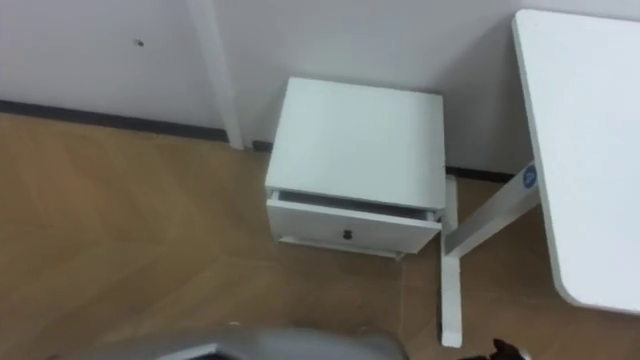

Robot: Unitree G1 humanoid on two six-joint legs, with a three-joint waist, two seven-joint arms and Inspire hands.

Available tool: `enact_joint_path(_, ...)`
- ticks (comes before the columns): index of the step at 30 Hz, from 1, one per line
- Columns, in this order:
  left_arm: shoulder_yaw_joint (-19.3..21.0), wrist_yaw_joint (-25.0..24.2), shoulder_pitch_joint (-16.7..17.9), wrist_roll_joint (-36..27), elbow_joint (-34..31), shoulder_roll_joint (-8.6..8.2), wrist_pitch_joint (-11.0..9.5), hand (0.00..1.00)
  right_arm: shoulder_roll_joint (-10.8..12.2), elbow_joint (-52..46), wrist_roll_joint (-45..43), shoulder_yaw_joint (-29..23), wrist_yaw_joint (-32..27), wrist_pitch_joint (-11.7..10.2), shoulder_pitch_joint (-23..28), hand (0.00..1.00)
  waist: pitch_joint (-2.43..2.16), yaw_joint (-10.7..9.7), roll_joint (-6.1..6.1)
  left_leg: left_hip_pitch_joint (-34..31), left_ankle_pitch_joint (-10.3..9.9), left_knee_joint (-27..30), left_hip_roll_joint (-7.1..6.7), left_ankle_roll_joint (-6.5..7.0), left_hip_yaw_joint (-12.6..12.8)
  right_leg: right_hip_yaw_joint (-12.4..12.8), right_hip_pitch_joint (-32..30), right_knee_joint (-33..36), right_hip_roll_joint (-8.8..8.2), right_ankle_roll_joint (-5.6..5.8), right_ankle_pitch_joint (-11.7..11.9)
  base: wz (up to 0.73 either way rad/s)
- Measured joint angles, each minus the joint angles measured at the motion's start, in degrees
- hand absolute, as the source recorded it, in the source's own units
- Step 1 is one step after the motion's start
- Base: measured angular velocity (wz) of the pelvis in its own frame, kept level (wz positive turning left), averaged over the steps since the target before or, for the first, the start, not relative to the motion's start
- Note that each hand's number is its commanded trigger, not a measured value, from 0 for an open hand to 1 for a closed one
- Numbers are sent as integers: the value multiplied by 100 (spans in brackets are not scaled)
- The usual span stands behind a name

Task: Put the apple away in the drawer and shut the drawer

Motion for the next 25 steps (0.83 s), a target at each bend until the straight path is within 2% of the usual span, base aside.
enact_joint_path(1, 1, 6, -26, 0, 3, -2, -1, 0, 52, -12, 17, 0, 31, -50, -23, 0, 0, -3, 2, -8, 17, -27, 60, -39, 29, 1, 44, -178, 84, -35, 108, -28)
enact_joint_path(3, 2, 52, -98, 0, 4, -5, -9, 0, 116, 21, 14, -5, 86, -85, -36, 0, -5, -13, 10, -1, 44, -100, 84, -74, 67, 34, 63, -286, 126, -55, 159, -14)
enact_joint_path(7, 17, 116, -129, 4, 4, -8, -37, 0, 186, 124, -4, -5, 226, -109, -15, 0, -23, -31, 79, 94, 107, -306, 96, -133, 183, 99, 67, -379, 154, -84, 180, -17)
enact_joint_path(13, 235, 126, -129, 6, 0, -57, -2, 0, 196, 266, -28, -18, 276, -108, 95, 0, -27, -100, 137, 307, 185, -629, 98, -227, 229, -32, 169, -510, 191, -113, 190, -5)
enact_joint_path(15, 235, 119, -148, 10, -3, -58, 13, 0, 195, 265, -18, -20, 313, -106, 92, 0, -25, -139, 155, 307, 191, -667, 109, -240, 228, -181, 186, -556, 199, -117, 192, 4)
enact_joint_path(22, 235, 72, -165, 36, -3, -68, 19, 0, 229, 339, 43, -17, 449, -84, 7, 0, -9, -177, 195, 381, 193, -722, 109, -254, 228, -218, 243, -603, 213, -117, 191, 1)
enact_joint_path(25, 231, 64, -177, 44, -12, -69, 87, 0, 264, 340, 106, -8, 468, -62, 5, 0, 1, -174, 208, 380, 191, -729, 99, -257, 228, -217, 267, -675, 212, -118, 192, 0)
